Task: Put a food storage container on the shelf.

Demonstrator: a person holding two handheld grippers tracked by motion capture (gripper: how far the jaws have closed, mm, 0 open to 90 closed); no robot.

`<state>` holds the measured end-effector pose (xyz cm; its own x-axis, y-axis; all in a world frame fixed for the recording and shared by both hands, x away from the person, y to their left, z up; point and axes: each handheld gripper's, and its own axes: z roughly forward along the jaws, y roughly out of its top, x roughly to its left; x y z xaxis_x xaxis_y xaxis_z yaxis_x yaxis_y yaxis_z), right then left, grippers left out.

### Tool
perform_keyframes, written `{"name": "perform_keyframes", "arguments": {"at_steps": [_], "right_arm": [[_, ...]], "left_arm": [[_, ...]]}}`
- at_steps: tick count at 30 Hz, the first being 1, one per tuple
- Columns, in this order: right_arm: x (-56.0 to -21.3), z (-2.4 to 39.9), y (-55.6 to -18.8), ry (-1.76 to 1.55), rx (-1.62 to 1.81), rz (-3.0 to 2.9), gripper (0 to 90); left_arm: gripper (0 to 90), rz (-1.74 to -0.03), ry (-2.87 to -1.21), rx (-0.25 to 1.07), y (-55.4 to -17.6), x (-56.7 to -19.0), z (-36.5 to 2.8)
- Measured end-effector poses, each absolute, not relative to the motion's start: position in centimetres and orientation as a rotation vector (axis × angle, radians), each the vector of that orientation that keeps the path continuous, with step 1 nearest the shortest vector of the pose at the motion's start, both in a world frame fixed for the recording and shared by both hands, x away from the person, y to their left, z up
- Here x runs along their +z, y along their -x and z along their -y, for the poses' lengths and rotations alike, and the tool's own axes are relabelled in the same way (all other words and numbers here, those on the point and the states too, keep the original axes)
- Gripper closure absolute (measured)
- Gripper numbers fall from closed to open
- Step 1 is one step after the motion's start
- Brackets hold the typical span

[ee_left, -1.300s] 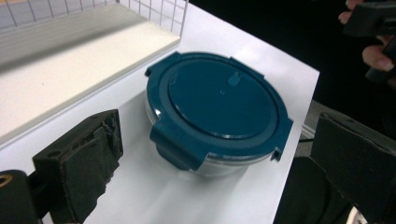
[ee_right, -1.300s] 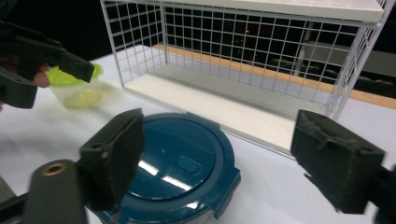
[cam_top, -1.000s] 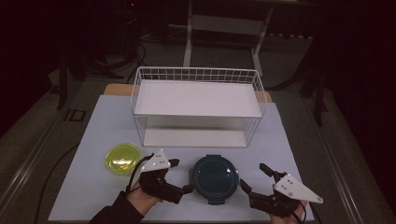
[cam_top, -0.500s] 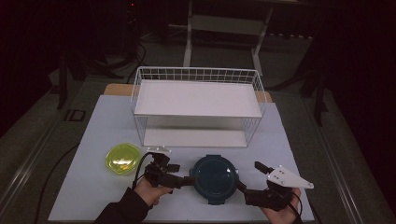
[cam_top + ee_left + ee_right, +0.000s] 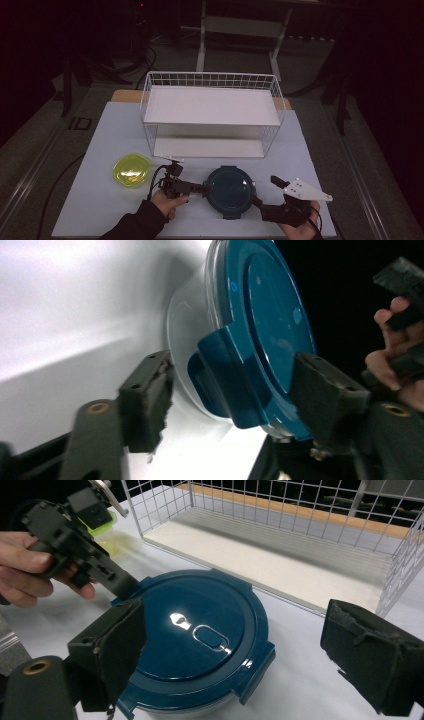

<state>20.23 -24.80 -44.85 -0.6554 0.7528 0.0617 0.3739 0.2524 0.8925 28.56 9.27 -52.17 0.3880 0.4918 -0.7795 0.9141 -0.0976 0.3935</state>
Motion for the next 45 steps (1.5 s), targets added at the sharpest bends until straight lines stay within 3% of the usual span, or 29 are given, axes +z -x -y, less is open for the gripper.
{"name": "perform_keyframes", "arguments": {"at_steps": [6, 10, 17, 27, 30, 35, 36, 45], "right_arm": [[-45.0, 25.0, -20.2, -1.037, 1.358, -2.161, 13.2], [-45.1, 25.0, -20.2, -1.042, 1.357, -2.172, 13.6], [-46.1, 25.9, -20.6, -1.125, 1.349, -2.238, 22.0], [-47.5, 26.5, -21.5, -1.283, 1.358, -2.325, 25.7], [-47.8, 26.5, -21.8, -1.323, 1.366, -2.366, 33.0], [-48.1, 26.6, -22.1, -1.359, 1.382, -2.412, 35.6], [-48.3, 26.7, -22.2, -1.37, 1.378, -2.439, 39.9], [-48.6, 26.7, -22.7, -1.406, 1.429, -2.52, 49.4]], "left_arm": [[47.5, -1.247, -1.723, -0.678, -28.8, -52.9, -8.8], [48.1, -1.249, -1.71, -0.692, -28.8, -53.0, -8.7], [52.1, -1.226, -1.71, -0.683, -28.6, -52.9, -8.8], [55.1, -1.154, -1.764, -0.602, -26.9, -51.8, -8.8], [55.6, -1.115, -1.785, -0.578, -26.5, -51.6, -8.8], [56.2, -1.083, -1.796, -0.565, -26.2, -51.7, -9.0], [56.2, -1.064, -1.803, -0.556, -26.1, -51.7, -9.1], [56.6, -1.028, -1.816, -0.545, -25.8, -51.7, -9.2]]}}
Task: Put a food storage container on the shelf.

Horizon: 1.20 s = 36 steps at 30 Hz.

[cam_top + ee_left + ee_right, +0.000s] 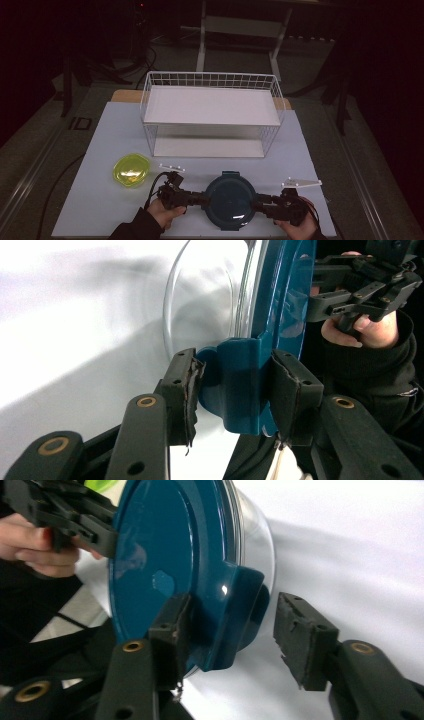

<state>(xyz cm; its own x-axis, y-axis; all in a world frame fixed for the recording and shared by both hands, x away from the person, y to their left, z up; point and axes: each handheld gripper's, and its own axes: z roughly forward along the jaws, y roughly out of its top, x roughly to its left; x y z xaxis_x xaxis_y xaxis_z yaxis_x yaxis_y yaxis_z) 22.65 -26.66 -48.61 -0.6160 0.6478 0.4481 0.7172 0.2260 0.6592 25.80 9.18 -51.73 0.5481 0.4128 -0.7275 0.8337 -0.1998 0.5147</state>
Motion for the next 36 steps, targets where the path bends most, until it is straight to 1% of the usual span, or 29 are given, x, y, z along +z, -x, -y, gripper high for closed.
{"name": "perform_keyframes", "arguments": {"at_steps": [2, 3, 8, 13, 19, 24, 30, 36], "right_arm": [[-48.8, 26.8, -22.9, 1.328, -1.351, 2.361, 49.9], [-48.9, 27.0, -23.1, 1.302, -1.345, 2.332, 52.4], [-49.3, 27.3, -23.4, 1.297, -1.336, 2.265, 54.1], [-49.4, 27.3, -23.5, 1.317, -1.333, 2.233, 54.5], [-49.3, 27.3, -23.3, 1.347, -1.334, 2.202, 56.1], [-49.3, 27.1, -23.2, 1.352, -1.338, 2.193, 56.3], [-48.2, 26.8, -23.2, 1.343, -1.365, 2.185, 56.4], [-46.2, 26.4, -23.4, 1.316, -1.418, 2.202, 56.4]], "left_arm": [[56.7, -1.026, -1.816, -0.541, -25.7, -51.7, -9.2], [56.7, -1.017, -1.82, -0.538, -25.7, -51.7, -9.2], [56.8, -1.016, -1.818, -0.537, -25.7, -51.8, -9.2], [56.8, -1.028, -1.799, -0.54, -25.6, -51.9, -9.3], [57.1, -1.028, -1.807, -0.497, -24.9, -51.5, -9.2], [57.0, -1.036, -1.803, -0.501, -25.0, -51.2, -9.5], [57.1, -1.022, -1.789, -0.465, -25.1, -49.4, -9.8], [57.2, -0.991, -1.77, -0.416, -25.3, -47.1, -10.4]]}}
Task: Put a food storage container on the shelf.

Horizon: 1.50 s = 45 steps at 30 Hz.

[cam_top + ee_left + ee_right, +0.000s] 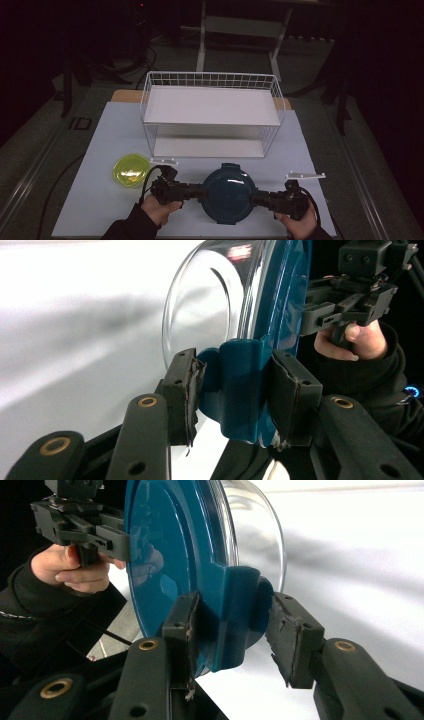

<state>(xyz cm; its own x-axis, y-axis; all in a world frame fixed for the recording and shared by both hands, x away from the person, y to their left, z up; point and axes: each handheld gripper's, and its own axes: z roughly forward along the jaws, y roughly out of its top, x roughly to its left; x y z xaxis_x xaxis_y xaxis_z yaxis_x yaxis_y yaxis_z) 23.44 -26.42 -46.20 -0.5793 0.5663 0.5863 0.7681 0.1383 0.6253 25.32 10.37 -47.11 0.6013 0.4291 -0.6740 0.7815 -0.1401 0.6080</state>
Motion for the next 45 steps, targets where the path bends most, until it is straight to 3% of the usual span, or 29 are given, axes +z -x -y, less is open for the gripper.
{"name": "perform_keyframes", "arguments": {"at_steps": [19, 45], "right_arm": [[-41.8, 25.0, -25.6, 1.267, -1.516, 2.212, 56.4], [-32.3, 23.0, -33.3, 1.242, -1.657, 2.206, 56.4]], "left_arm": [[57.5, -0.97, -1.715, -0.33, -27.0, -41.9, -12.1], [57.4, -0.947, -1.634, -0.216, -33.5, -33.3, -14.0]]}}
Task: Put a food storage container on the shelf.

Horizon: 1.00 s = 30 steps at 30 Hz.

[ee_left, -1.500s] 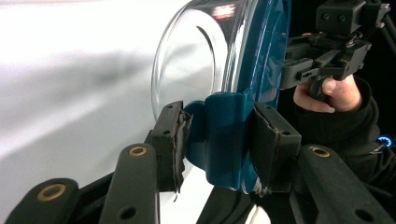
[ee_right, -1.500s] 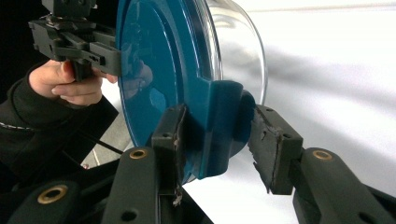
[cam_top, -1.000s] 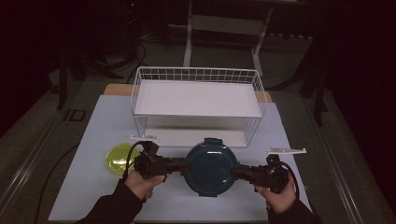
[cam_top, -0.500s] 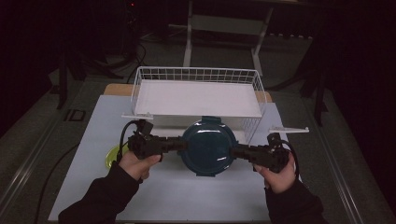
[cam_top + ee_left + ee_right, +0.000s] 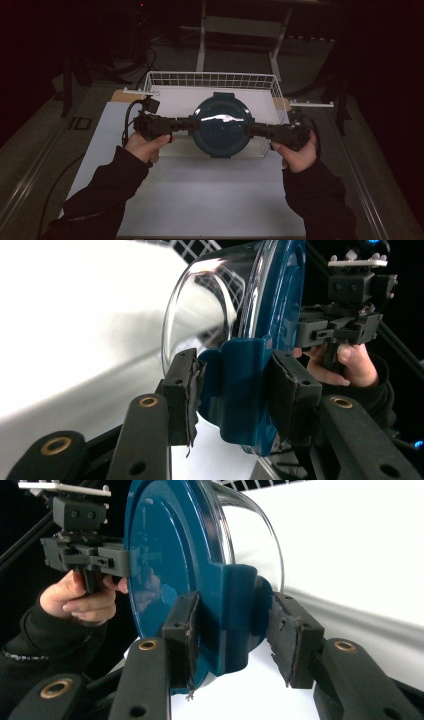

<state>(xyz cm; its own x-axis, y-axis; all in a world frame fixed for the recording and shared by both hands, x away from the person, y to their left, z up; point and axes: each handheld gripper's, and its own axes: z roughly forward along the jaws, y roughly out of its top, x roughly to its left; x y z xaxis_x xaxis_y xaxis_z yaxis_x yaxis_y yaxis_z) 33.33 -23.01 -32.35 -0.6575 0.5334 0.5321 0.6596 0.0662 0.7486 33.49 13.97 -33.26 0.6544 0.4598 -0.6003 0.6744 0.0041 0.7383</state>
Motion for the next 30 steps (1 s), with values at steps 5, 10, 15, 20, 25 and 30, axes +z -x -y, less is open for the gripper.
{"name": "perform_keyframes", "arguments": {"at_steps": [5, 10, 15, 20, 25, 30], "right_arm": [[-31.3, 22.6, -35.2, 1.255, -1.649, 2.2, 56.4], [-31.1, 22.3, -36.9, 1.275, -1.641, 2.172, 56.4], [-31.4, 22.1, -38.0, 1.317, -1.615, 2.16, 56.4], [-31.4, 21.9, -39.0, 1.338, -1.607, 2.138, 56.4], [-31.2, 21.9, -39.9, 1.359, -1.58, 2.116, 56.2], [-31.2, 21.7, -40.6, 1.39, -1.563, 2.086, 55.6]], "left_arm": [[57.2, -0.968, -1.615, -0.207, -35.2, -32.5, -14.3], [56.9, -0.995, -1.596, -0.199, -36.5, -32.3, -14.4], [56.7, -1.028, -1.591, -0.224, -38.0, -32.9, -14.5], [56.5, -1.03, -1.567, -0.23, -38.8, -33.0, -14.7], [56.3, -1.057, -1.548, -0.238, -39.6, -33.0, -14.7], [56.0, -1.088, -1.515, -0.268, -40.4, -33.3, -14.9]]}}
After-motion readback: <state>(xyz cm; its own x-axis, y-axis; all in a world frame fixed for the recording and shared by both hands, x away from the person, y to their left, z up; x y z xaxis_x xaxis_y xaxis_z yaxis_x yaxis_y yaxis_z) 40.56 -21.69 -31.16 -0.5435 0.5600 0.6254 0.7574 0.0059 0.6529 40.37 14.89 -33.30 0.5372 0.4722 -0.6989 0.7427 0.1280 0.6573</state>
